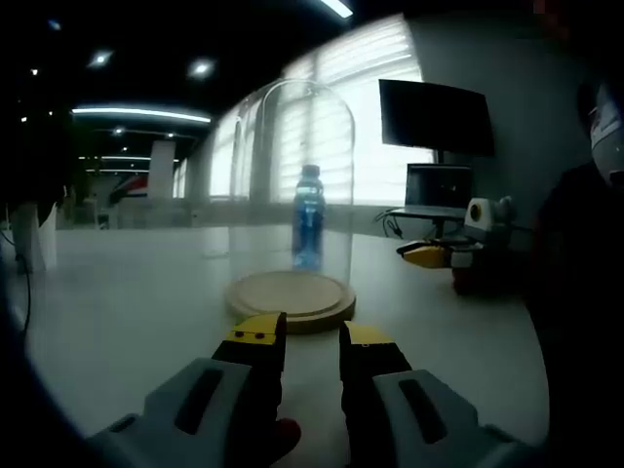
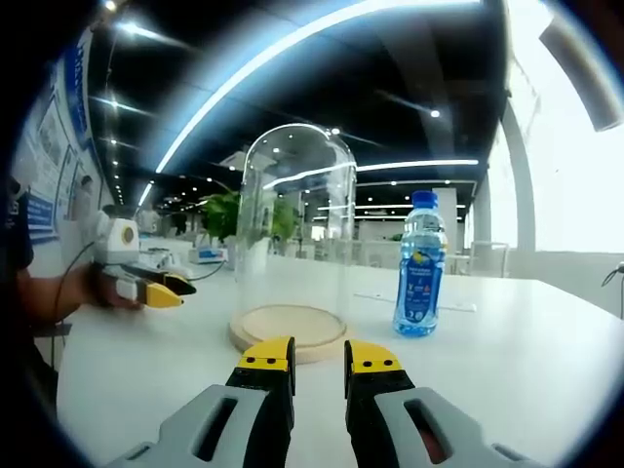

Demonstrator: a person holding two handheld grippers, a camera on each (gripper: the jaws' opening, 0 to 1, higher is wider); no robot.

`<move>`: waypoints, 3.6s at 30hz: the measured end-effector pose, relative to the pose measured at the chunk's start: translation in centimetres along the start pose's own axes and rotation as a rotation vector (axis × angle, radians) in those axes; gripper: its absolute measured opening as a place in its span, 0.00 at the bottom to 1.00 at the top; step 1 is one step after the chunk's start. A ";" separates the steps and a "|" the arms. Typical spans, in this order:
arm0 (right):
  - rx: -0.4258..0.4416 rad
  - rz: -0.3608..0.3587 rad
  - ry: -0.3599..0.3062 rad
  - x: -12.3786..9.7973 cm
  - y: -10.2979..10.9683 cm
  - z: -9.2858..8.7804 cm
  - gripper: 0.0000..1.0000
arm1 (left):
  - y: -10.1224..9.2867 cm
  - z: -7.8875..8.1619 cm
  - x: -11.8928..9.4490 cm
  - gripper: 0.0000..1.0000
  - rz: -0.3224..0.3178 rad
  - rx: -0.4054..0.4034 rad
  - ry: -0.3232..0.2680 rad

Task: Open the cover put in the Mizone put the cover back on

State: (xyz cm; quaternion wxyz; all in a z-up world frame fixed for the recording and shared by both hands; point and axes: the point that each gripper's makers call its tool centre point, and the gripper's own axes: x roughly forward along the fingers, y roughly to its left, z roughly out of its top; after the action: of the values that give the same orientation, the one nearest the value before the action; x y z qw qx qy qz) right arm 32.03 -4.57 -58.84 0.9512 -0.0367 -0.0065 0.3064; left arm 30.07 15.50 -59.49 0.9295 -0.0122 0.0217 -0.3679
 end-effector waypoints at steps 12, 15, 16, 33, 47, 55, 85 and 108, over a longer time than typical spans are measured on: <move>0.001 -0.001 0.002 0.0 0.0 0.0 0.14 | 0.0 0.0 0.0 0.16 -0.001 -0.002 0.002; 0.002 -0.001 0.002 0.0 0.0 0.0 0.14 | 0.0 0.0 0.0 0.16 -0.001 -0.002 0.003; 0.002 -0.001 0.002 0.0 0.0 0.0 0.14 | 0.0 0.0 0.0 0.16 -0.001 -0.002 0.003; 0.003 0.003 -0.008 -0.1 0.0 0.2 0.14 | 0.0 -0.1 0.0 0.16 0.000 0.000 0.005; -0.008 0.003 -0.012 -0.1 0.0 0.3 0.15 | 0.0 -0.2 0.0 0.16 0.000 -0.004 0.008; -0.019 -0.002 -0.017 0.0 0.0 0.4 0.16 | 0.5 0.3 0.0 0.19 0.012 -0.035 -0.016; -0.012 0.039 -0.034 0.0 1.0 0.9 0.25 | 1.7 1.2 -0.1 0.33 0.047 -0.077 -0.068; 0.022 0.069 -0.013 1.9 0.8 1.9 0.26 | 3.5 3.1 0.3 0.32 0.080 -0.062 -0.091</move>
State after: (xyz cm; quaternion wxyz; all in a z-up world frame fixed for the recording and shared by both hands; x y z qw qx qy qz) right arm 32.98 -2.69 -56.97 0.9403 -0.0245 -0.0081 0.3394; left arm 32.81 17.85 -56.50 0.9426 -0.0569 -0.0085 -0.3289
